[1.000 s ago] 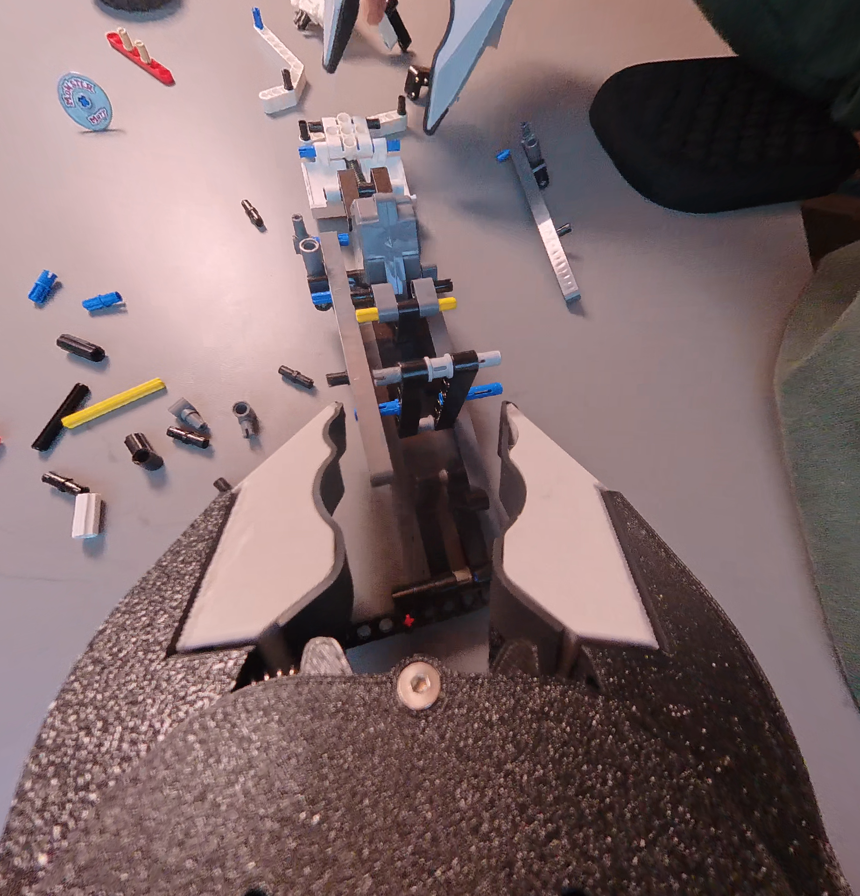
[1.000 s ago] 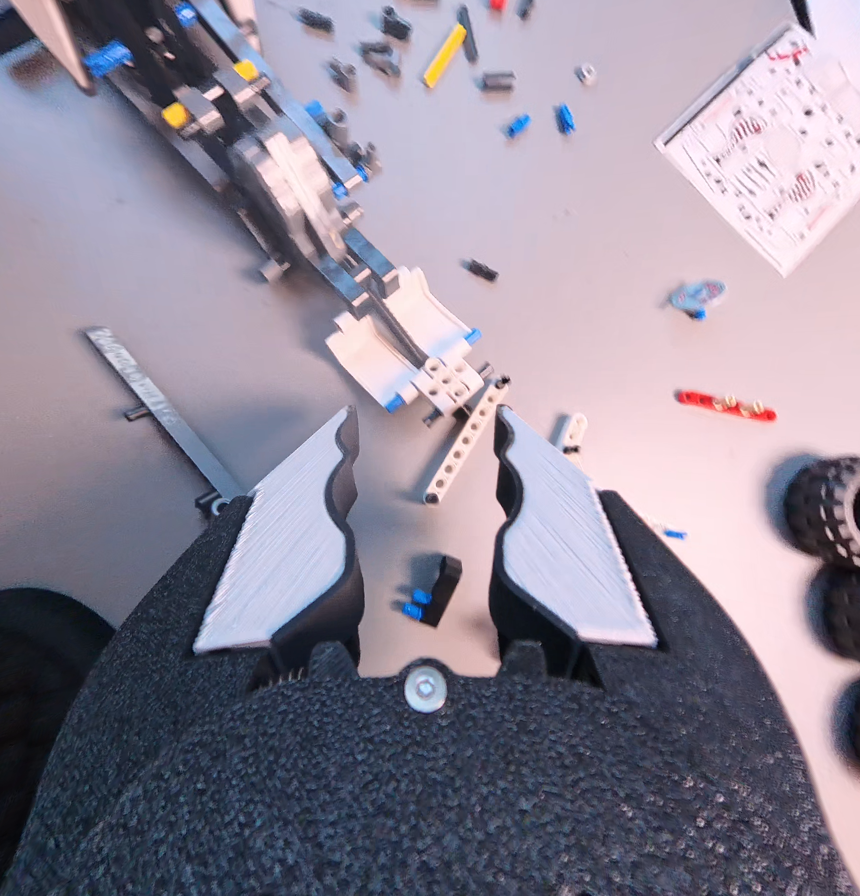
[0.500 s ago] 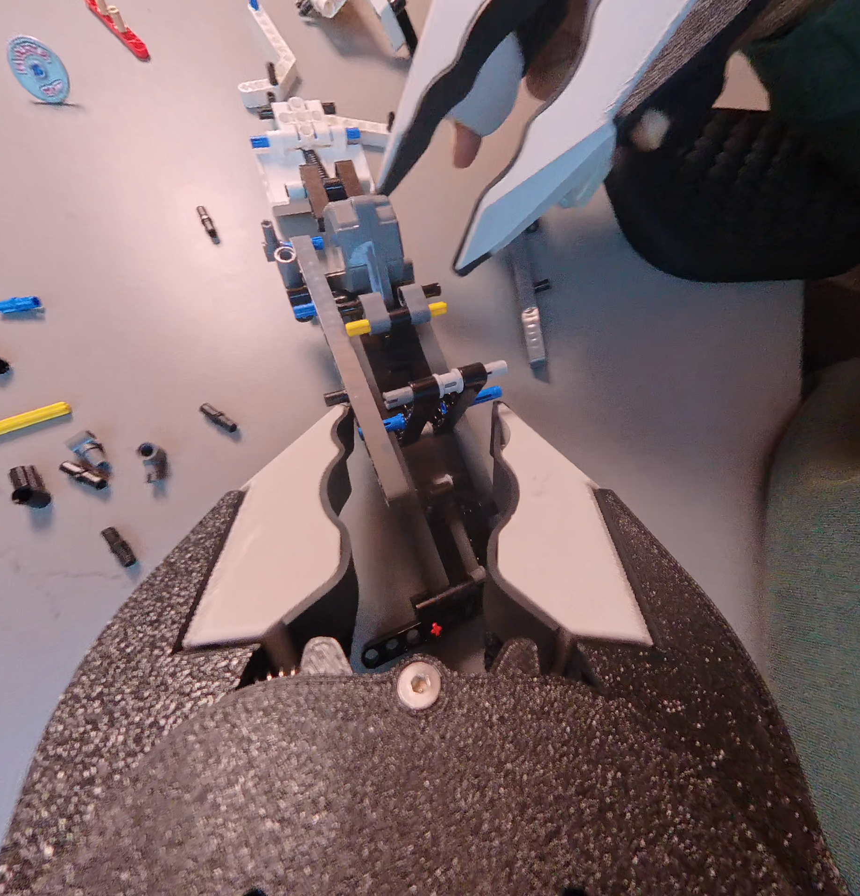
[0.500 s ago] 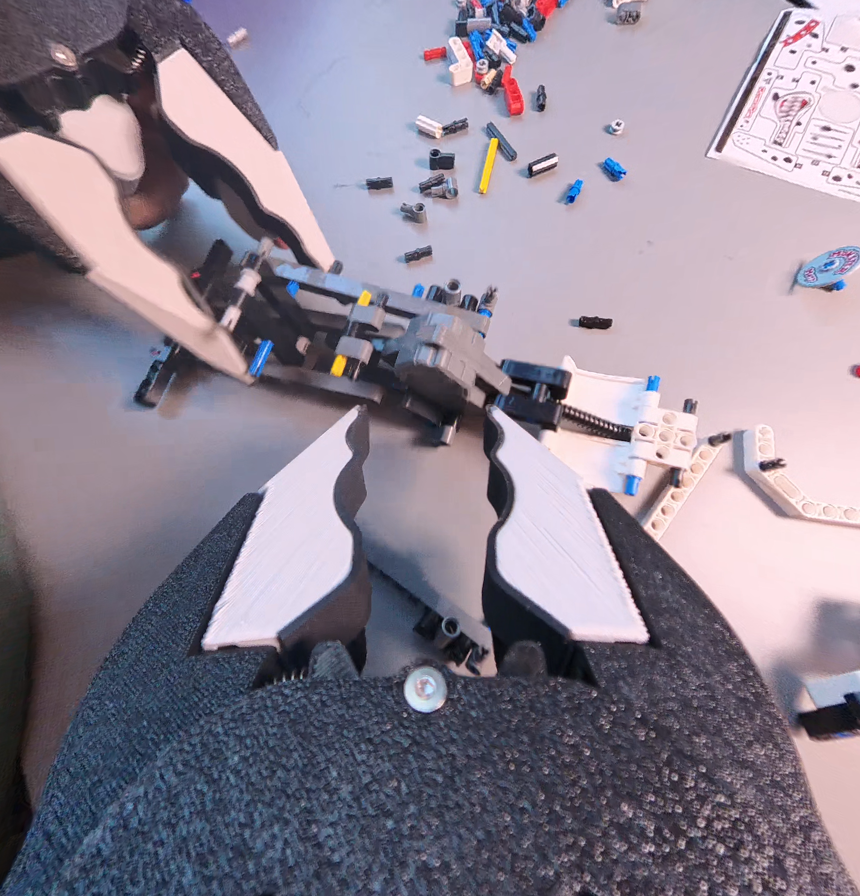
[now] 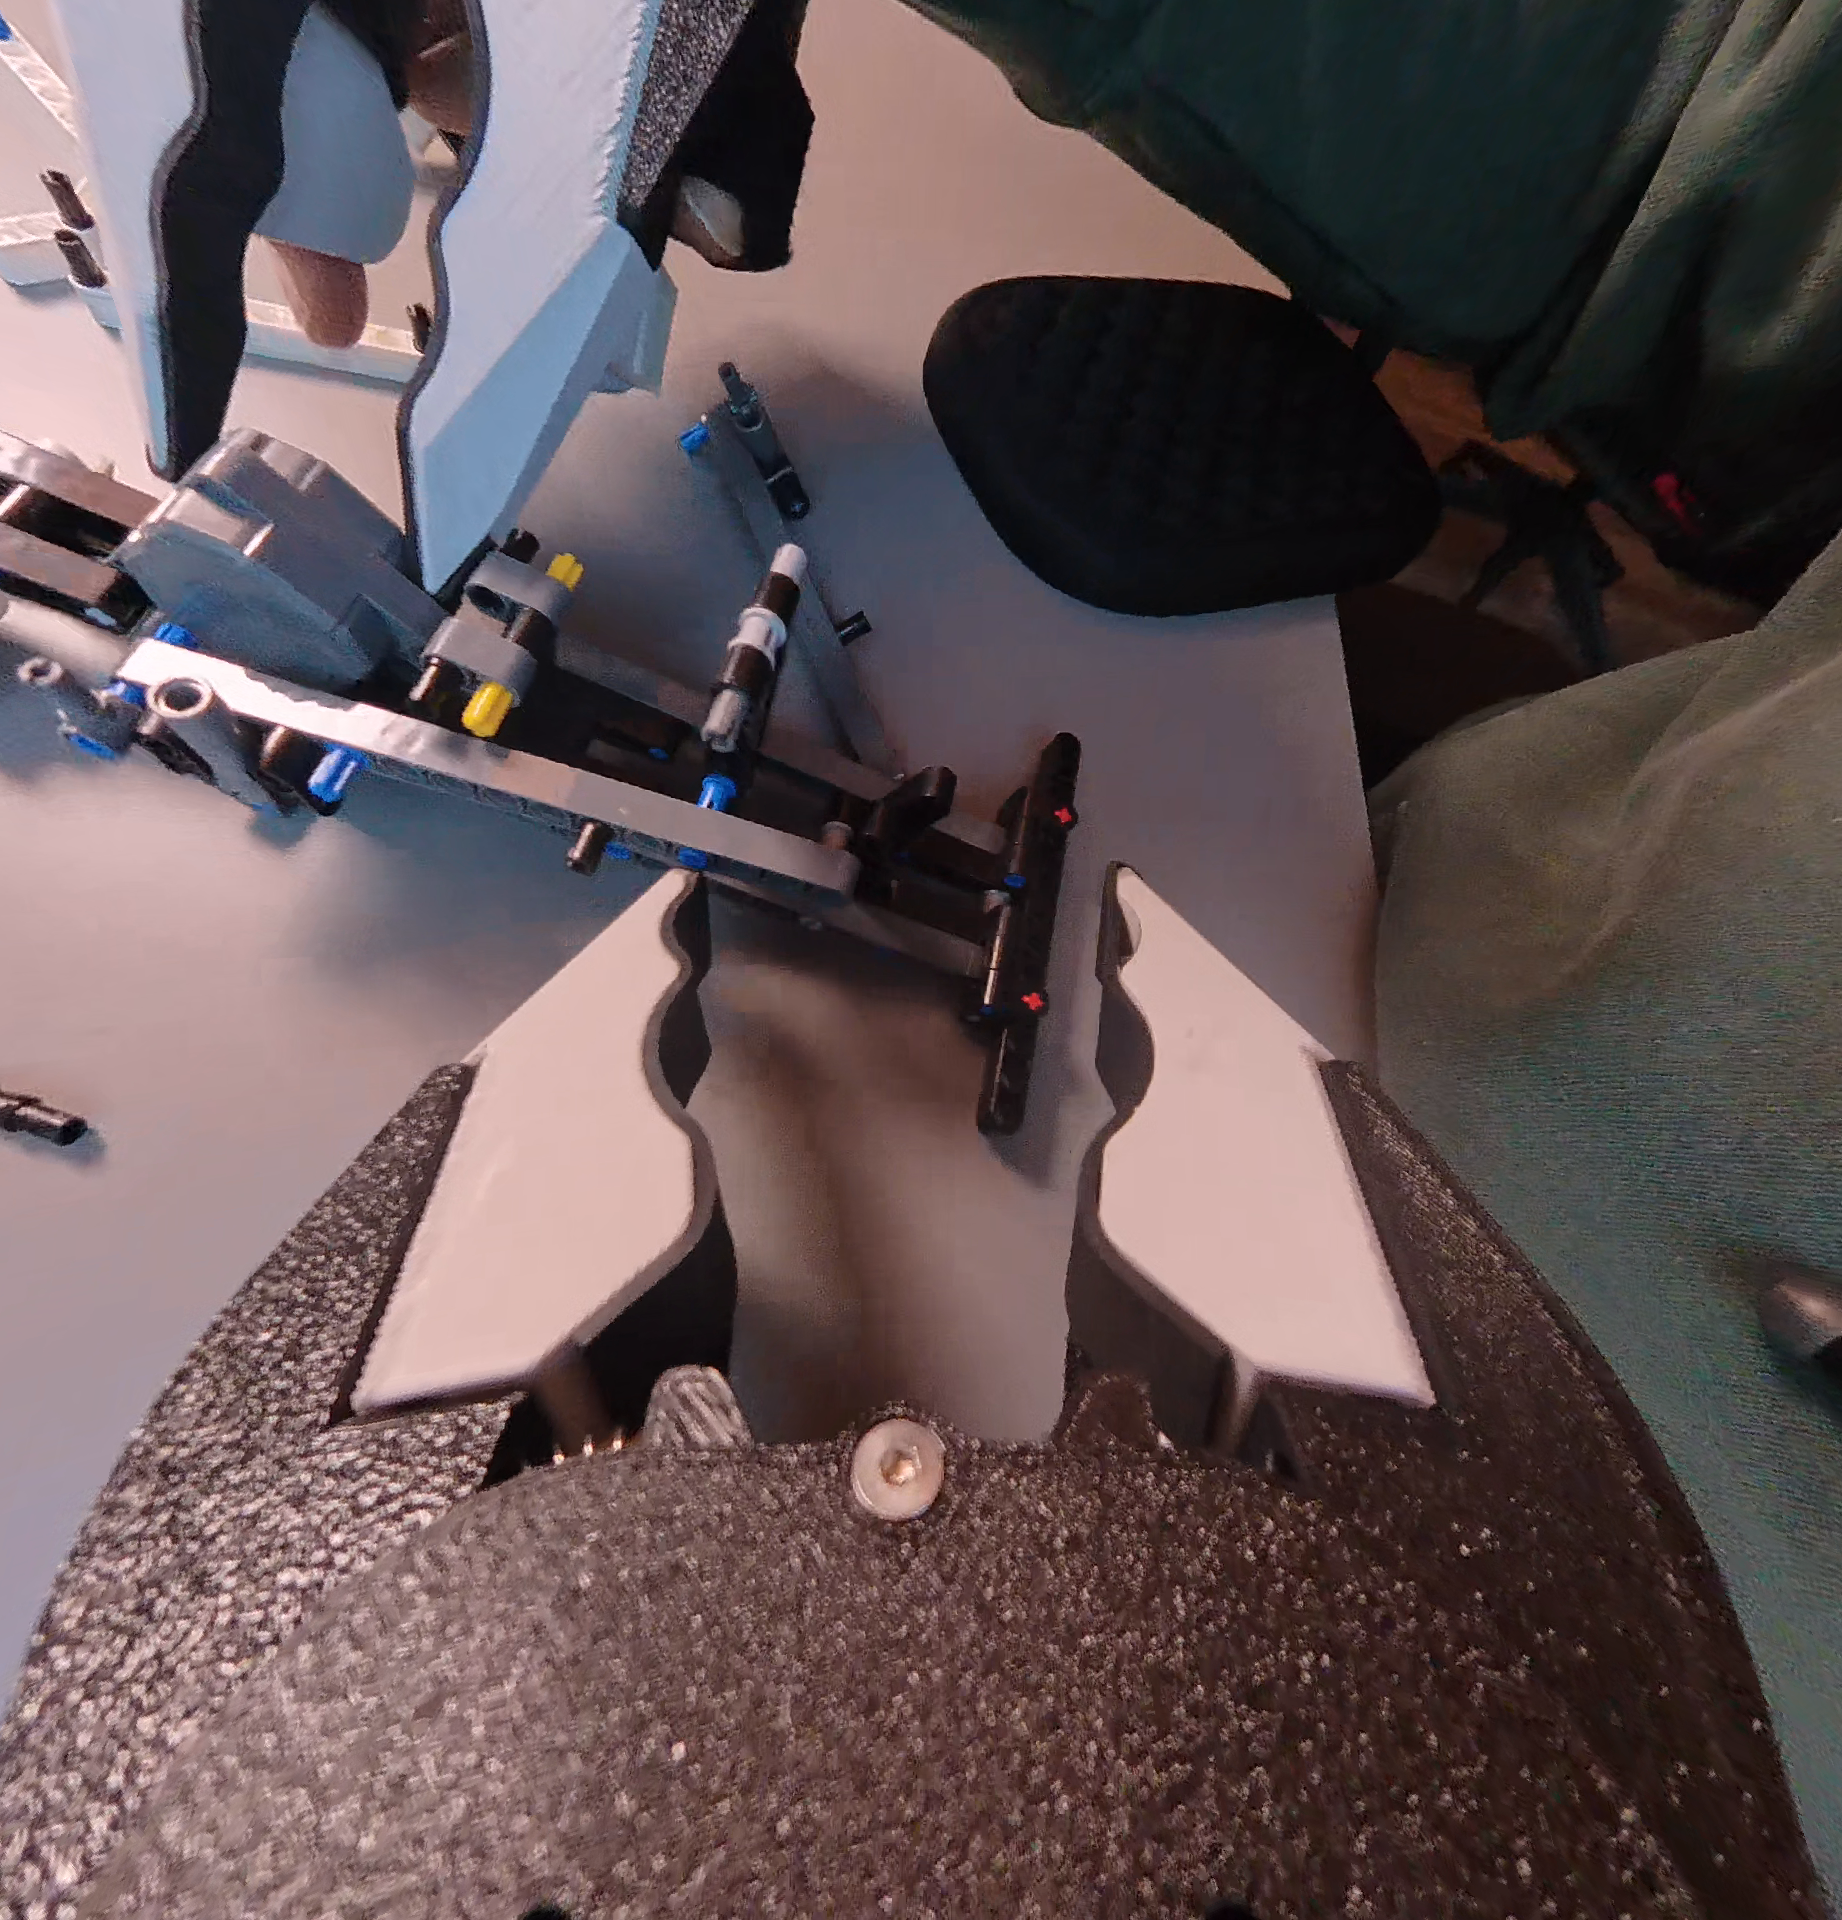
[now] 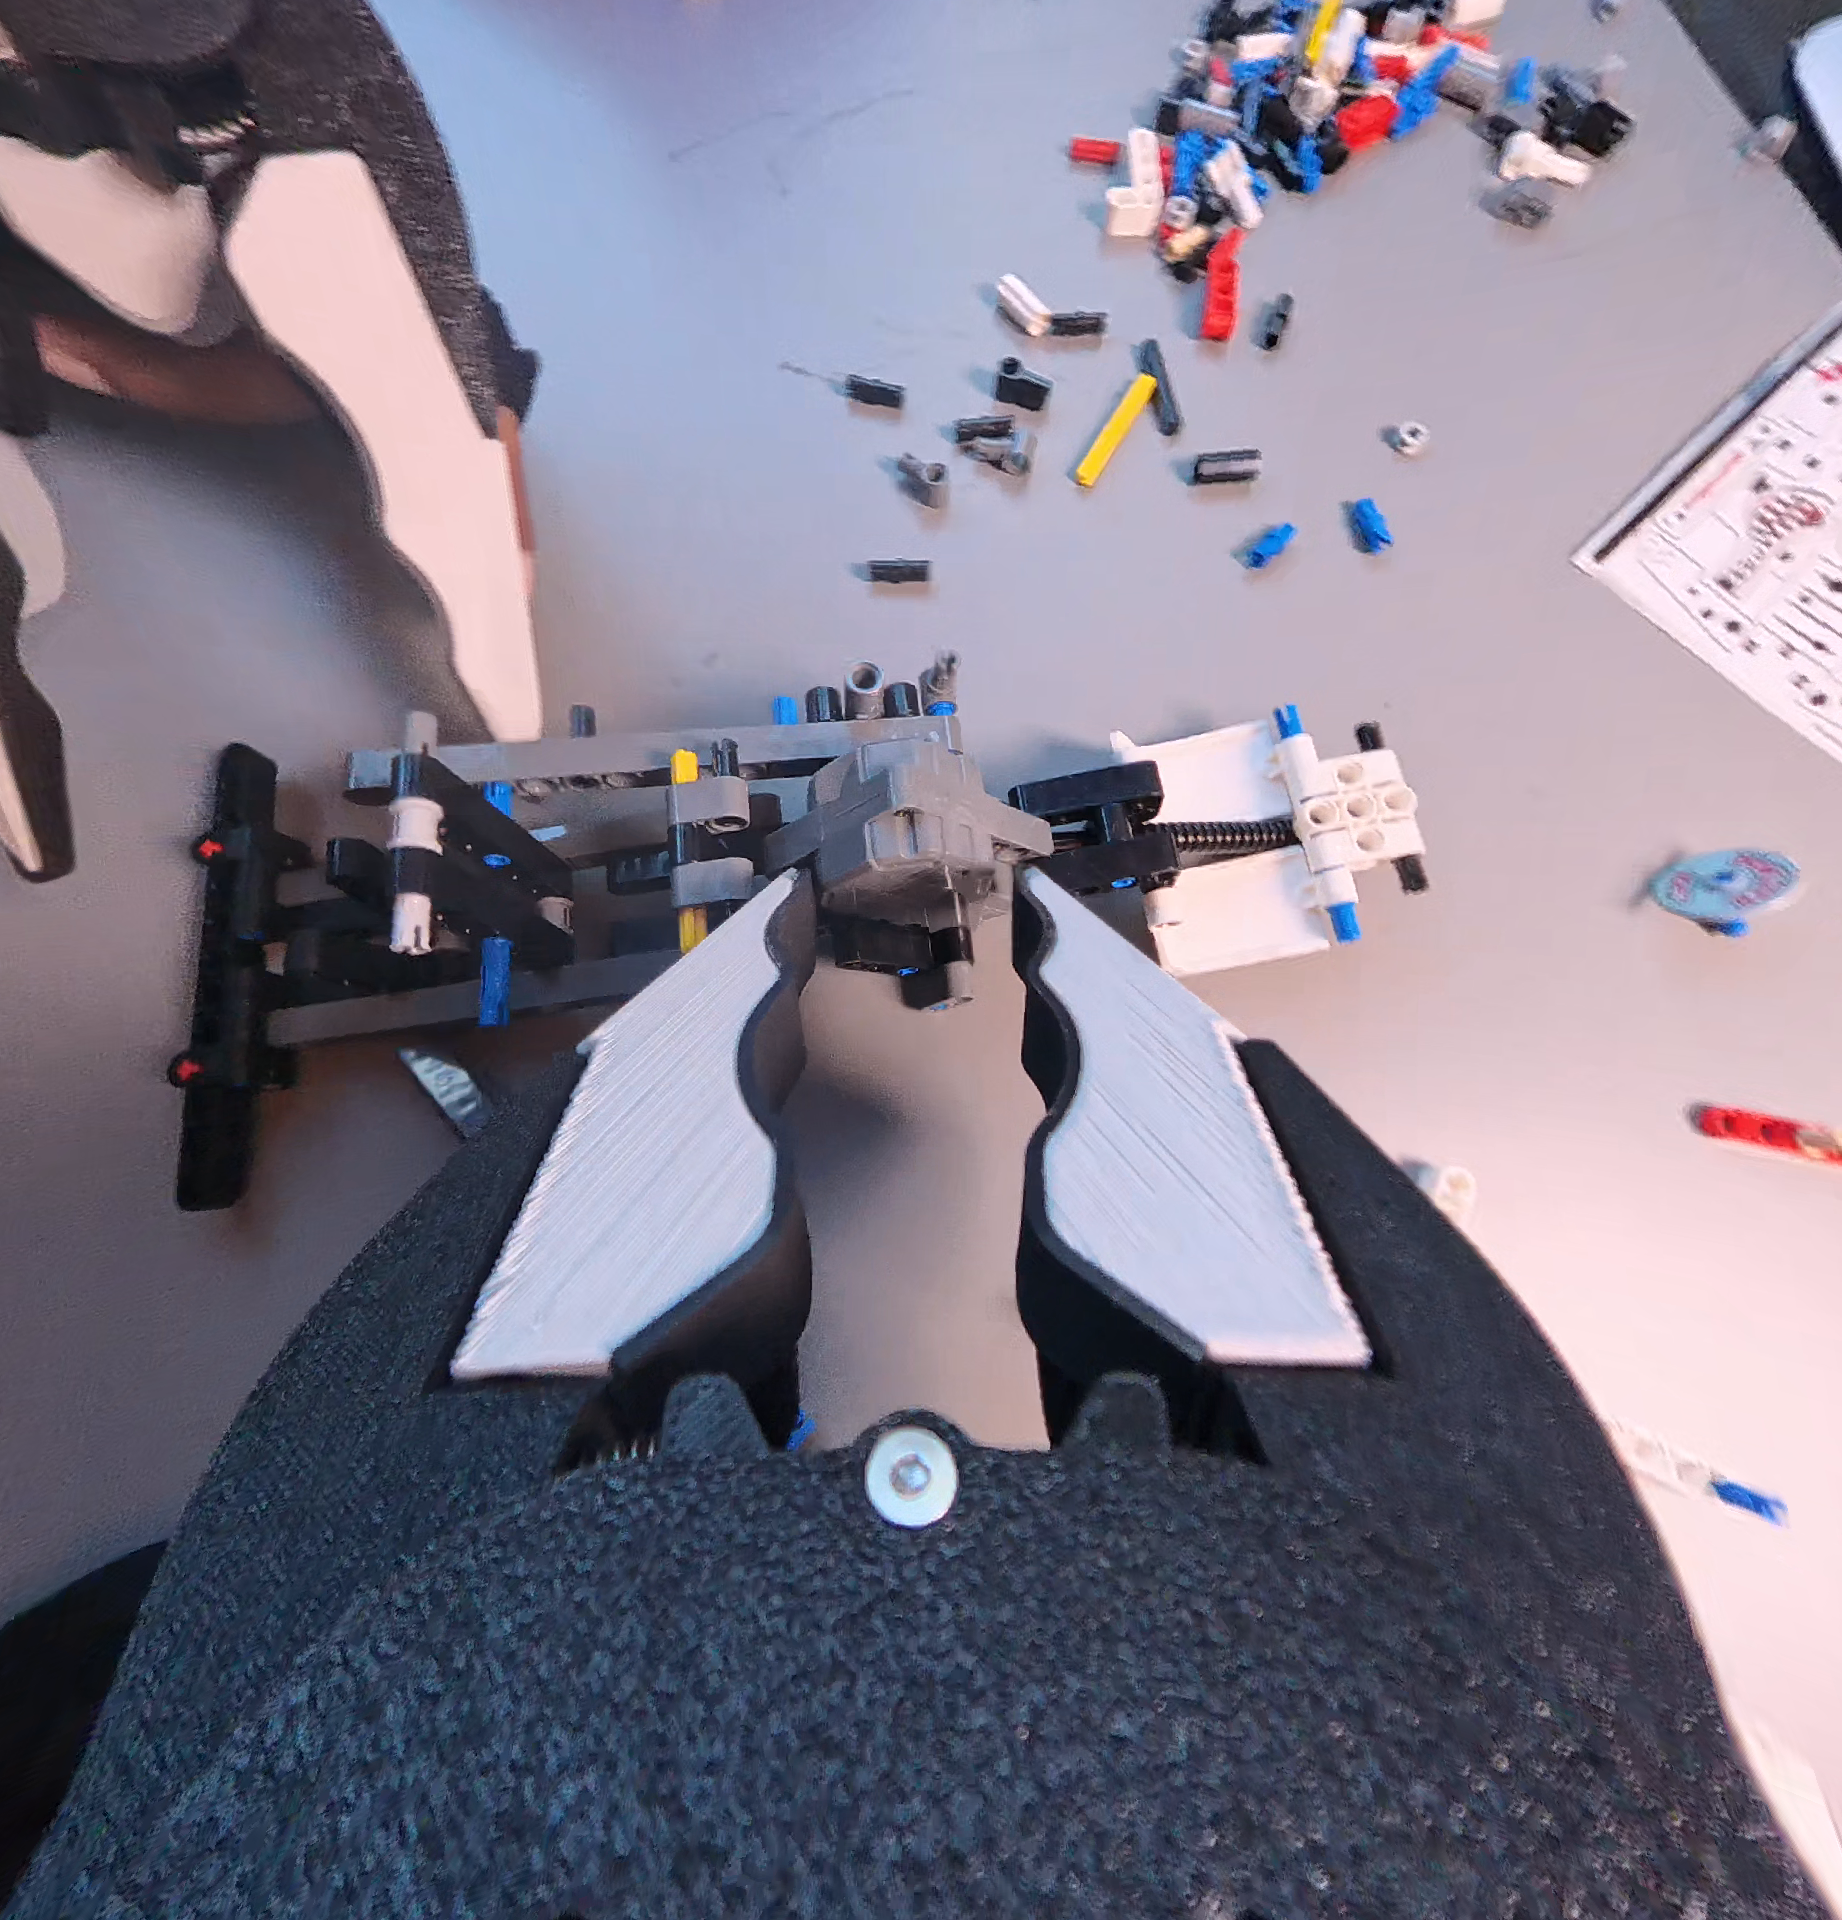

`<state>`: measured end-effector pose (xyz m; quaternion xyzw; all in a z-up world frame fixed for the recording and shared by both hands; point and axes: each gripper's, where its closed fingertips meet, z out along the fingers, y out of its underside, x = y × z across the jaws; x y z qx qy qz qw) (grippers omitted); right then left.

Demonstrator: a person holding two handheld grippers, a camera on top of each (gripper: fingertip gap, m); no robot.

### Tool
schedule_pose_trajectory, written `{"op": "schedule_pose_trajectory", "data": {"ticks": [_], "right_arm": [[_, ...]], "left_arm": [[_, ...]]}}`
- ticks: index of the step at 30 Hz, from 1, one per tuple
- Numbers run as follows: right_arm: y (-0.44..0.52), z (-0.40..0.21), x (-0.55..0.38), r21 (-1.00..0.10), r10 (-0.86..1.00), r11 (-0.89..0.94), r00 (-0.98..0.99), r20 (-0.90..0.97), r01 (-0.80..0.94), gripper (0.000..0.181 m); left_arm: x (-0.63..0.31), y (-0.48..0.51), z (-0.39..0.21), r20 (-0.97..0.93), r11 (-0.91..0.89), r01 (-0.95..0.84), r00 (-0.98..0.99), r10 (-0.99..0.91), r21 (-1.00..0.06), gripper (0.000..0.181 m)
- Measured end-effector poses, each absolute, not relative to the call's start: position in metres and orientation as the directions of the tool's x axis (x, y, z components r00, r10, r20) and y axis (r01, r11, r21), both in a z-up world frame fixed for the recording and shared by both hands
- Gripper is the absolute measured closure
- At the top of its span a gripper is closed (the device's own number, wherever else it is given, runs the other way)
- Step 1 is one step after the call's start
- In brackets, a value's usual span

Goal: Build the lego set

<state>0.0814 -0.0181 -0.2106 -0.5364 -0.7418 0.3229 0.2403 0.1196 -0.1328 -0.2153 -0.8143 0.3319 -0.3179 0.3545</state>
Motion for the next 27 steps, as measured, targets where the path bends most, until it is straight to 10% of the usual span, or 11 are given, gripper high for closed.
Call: {"op": "schedule_pose_trajectory", "data": {"ticks": [11,27], "right_arm": [[-0.017,-0.201,0.079,-0.686,0.920,-0.391,0.268,-0.285,0.614,0.107],[-0.023,-0.199,0.069,-0.657,0.967,-0.225,0.083,-0.240,0.720,0.147]], "left_arm": [[0.048,-0.090,-0.209,0.268,-0.565,-0.238,0.695,-0.668,-0.790,0.116],[-0.015,-0.079,-0.187,0.019,-0.437,-0.276,0.828,-0.561,-0.856,0.118]]}}
